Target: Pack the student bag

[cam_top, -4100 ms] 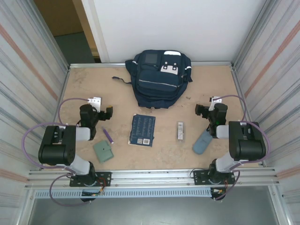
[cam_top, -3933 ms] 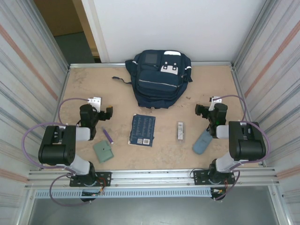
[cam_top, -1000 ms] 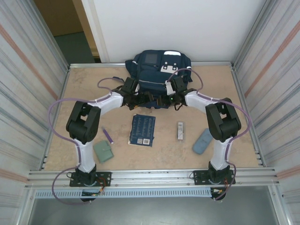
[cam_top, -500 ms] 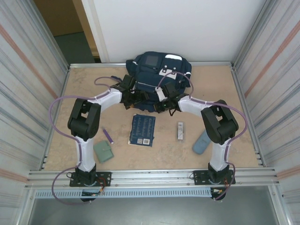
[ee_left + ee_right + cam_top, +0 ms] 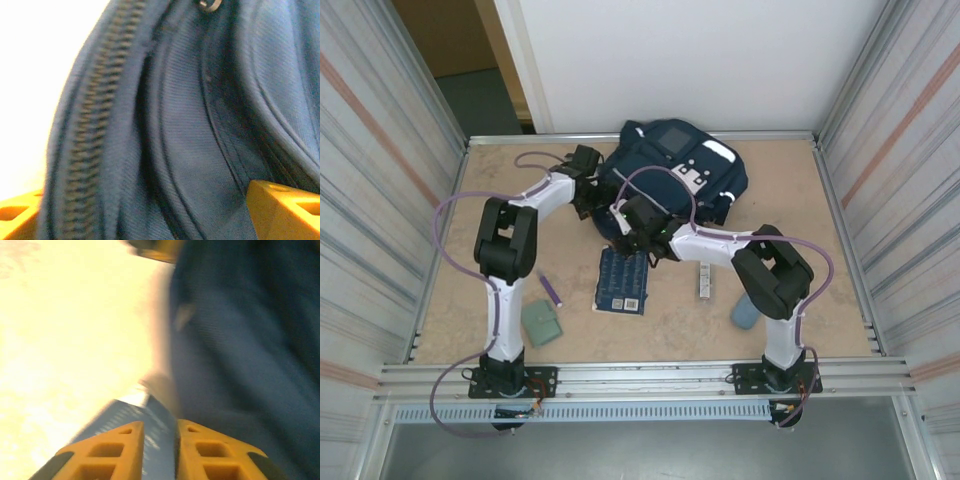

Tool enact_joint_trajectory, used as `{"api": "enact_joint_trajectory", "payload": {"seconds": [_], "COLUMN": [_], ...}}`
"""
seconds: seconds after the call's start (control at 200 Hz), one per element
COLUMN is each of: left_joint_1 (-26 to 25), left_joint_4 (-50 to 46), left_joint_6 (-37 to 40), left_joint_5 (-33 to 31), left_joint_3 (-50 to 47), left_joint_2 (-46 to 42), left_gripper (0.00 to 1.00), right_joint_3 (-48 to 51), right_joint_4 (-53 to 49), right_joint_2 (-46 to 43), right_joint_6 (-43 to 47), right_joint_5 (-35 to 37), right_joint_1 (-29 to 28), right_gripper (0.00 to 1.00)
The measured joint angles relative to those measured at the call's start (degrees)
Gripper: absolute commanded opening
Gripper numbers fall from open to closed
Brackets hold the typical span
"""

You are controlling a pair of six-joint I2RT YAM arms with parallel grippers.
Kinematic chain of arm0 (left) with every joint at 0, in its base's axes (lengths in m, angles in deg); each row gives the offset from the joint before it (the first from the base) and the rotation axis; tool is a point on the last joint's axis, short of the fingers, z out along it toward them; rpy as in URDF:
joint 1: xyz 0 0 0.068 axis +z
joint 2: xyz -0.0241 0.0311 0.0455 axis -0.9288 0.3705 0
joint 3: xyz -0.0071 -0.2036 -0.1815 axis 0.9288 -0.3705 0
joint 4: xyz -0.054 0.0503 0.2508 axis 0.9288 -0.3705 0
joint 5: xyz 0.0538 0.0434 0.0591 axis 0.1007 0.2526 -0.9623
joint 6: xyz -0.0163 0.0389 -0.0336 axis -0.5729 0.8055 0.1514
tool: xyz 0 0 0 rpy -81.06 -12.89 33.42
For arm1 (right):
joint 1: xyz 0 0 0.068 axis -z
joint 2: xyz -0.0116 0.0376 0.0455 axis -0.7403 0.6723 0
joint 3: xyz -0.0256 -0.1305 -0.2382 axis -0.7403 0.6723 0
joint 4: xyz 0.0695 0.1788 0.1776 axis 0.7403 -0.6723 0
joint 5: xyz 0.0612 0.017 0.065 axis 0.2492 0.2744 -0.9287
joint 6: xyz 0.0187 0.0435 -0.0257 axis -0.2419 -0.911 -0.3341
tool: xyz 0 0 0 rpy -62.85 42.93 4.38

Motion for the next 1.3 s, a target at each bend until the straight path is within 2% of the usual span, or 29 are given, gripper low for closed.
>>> {"api": "enact_joint_trajectory", "payload": {"seconds": [0.13,0.241,0.386,0.456,0.496,0.581,0.631,0.742,0.847,0.907,0.972,1.052,1.298], "left_joint_1": [-0.50,-0.26,2.60,4.81,5.81,7.08,6.86,4.11,1.03,-0.31,-0.94,-1.03,-1.33], "left_joint_4": [2.64,3.91,3.10,3.45,3.76,5.68,6.40,8.44,10.36,10.88,11.47,12.04,15.47], "left_joint_6": [2.36,3.74,3.63,3.30,3.10,2.40,1.79,0.44,-0.31,-1.03,-2.12,-4.04,-9.03], "left_joint_5": [1.88,2.89,5.77,7.17,7.96,9.46,10.16,11.17,12.13,12.26,12.02,11.56,9.18], "left_joint_3": [7.04,10.51,10.64,7.10,3.69,-5.11,-10.25,-17.70,-18.78,-19.04,-19.63,-21.16,-27.98], "left_joint_2": [5.20,7.63,7.74,5.77,3.63,-2.40,-6.51,-12.85,-13.31,-13.25,-13.27,-13.38,-16.22], "left_gripper": [0.89,0.91,0.92,0.91,0.91,0.90,0.89,0.89,0.89,0.89,0.89,0.89,0.77], "right_joint_3": [-3.15,-2.58,6.49,11.91,14.78,20.28,23.54,27.06,28.41,28.83,28.79,27.71,25.90], "right_joint_4": [1.27,1.49,1.11,-0.17,-0.85,-0.74,-0.07,0.24,0.50,0.68,1.25,1.29,4.00], "right_joint_2": [2.25,1.51,-7.19,-13.97,-18.43,-26.38,-30.21,-32.11,-30.80,-29.97,-28.17,-24.30,-15.28], "right_joint_6": [-0.74,-0.76,-1.27,-1.88,-1.97,-2.34,-2.16,-1.20,-1.36,-1.44,-1.73,-2.40,-6.62], "right_joint_5": [-2.34,-3.26,-1.77,-1.20,-0.48,0.66,-1.51,-10.10,-15.08,-16.35,-17.92,-20.96,-23.67], "right_joint_1": [-3.26,-3.87,-1.88,1.11,4.11,11.61,17.38,30.32,37.07,38.82,40.48,42.21,43.04], "right_gripper": [0.47,0.50,0.53,0.54,0.58,0.74,0.83,0.81,0.80,0.80,0.73,0.71,0.66]}}
